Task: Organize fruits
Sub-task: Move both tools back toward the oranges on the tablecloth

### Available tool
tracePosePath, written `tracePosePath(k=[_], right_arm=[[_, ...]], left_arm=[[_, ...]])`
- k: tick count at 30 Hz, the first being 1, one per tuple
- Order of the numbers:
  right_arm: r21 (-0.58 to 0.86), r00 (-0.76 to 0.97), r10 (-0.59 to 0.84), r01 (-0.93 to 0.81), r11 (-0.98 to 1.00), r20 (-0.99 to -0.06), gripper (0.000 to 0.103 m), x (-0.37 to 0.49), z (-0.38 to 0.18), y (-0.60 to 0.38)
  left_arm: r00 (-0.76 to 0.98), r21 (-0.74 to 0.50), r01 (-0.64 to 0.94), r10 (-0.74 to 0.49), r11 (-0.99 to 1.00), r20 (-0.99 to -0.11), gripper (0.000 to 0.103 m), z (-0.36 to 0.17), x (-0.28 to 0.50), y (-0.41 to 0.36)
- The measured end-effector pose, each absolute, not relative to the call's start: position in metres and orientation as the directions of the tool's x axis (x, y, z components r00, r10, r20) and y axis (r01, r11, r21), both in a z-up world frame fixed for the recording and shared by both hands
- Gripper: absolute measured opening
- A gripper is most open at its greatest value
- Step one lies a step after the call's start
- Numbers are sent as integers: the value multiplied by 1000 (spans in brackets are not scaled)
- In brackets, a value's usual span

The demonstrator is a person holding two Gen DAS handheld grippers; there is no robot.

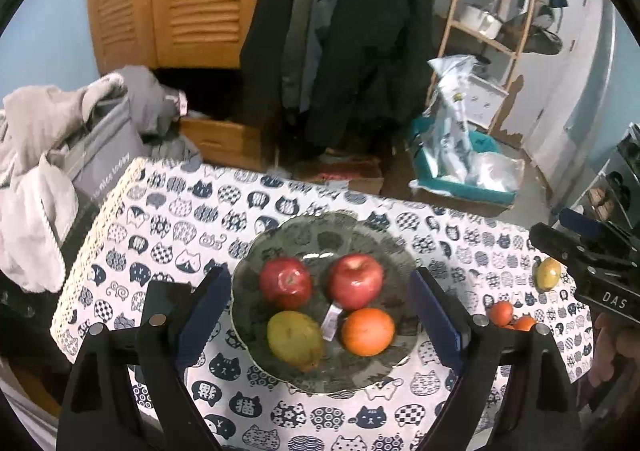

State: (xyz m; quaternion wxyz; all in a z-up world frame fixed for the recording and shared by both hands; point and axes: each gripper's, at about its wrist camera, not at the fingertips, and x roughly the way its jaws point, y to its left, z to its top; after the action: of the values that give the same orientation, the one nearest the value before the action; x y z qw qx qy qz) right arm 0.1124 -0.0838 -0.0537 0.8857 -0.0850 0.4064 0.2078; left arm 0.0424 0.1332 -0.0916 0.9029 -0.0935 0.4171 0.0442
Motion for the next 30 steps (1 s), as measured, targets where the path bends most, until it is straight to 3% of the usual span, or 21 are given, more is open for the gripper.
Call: tracePosePath(k=[10, 17, 30], right_arm=[[-30, 651, 276, -417, 908, -707, 83, 79, -24, -136], [-22, 676, 262, -380, 925, -689, 83, 65, -14, -174], [10, 661, 204, -284, 959, -722, 83, 60, -33, -242]], left_arm=[[687, -96, -80, -15, 992, -727, 92, -68, 32, 90], [710, -91, -33, -41, 995, -703, 100, -58, 28, 58], [693, -84, 56, -99, 995, -714, 102, -59, 35, 1]])
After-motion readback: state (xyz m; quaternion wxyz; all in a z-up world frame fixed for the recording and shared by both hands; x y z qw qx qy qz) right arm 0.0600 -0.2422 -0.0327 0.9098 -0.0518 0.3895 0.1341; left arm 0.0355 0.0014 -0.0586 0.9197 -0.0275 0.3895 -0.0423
